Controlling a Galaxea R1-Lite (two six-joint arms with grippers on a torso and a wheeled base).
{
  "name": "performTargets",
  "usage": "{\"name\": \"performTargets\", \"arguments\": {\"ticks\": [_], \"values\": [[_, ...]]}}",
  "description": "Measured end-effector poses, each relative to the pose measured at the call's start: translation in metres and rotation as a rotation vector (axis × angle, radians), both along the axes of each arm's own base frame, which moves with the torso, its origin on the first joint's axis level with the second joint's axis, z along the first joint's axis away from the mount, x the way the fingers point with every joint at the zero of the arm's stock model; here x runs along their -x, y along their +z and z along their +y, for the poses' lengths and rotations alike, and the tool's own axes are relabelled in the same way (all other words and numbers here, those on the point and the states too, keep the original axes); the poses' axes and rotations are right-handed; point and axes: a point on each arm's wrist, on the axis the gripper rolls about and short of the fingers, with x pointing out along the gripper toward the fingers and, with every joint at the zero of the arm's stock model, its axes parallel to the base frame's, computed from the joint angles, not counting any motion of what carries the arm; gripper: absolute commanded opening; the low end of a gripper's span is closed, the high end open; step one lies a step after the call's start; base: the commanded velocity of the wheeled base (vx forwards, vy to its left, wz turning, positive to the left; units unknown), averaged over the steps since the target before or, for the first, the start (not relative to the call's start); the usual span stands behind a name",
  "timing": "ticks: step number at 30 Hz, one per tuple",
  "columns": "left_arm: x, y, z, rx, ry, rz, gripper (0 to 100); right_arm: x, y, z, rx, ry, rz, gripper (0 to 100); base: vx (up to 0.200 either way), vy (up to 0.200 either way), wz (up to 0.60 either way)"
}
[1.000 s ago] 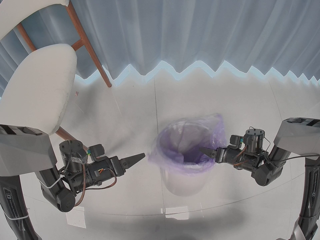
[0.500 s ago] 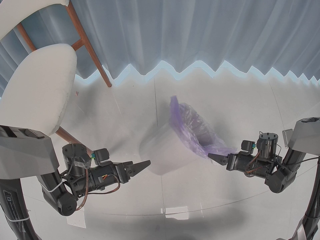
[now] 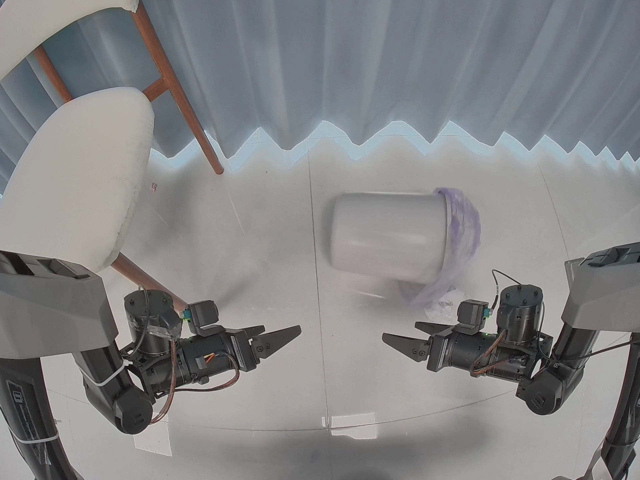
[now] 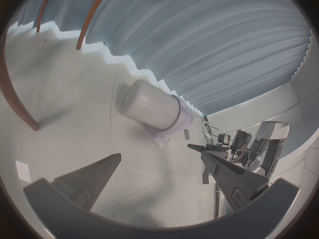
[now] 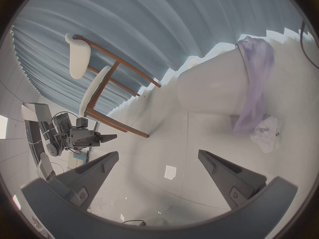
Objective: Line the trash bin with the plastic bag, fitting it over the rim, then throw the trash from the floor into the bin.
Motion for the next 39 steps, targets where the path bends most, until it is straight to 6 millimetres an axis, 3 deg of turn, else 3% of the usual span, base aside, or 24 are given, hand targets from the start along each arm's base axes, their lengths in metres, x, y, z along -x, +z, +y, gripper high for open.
{"name": "performTargets", "arguments": {"ticks": [10,20,25,39], "values": [[-0.001,0.001,0.000,-0.003,0.001,-0.009,100,-0.005,0.011,-0.007,-0.052,-0.049,-0.012,100,0.000,0.000,0.00],[-0.016,0.007,0.010,-0.004,0.042,-0.073,100,-0.032,0.032,-0.039,-0.060,-0.211,-0.127,100,0.000,0.000,0.00],[-0.016,0.007,0.014,-0.021,0.058,-0.084,100,-0.040,0.040,-0.059,-0.062,-0.279,-0.168,100,0.200,0.000,0.00],[-0.008,0.004,0.017,-0.103,0.052,-0.130,100,-0.059,0.057,-0.084,-0.067,-0.350,-0.249,100,0.186,0.000,0.00]]}}
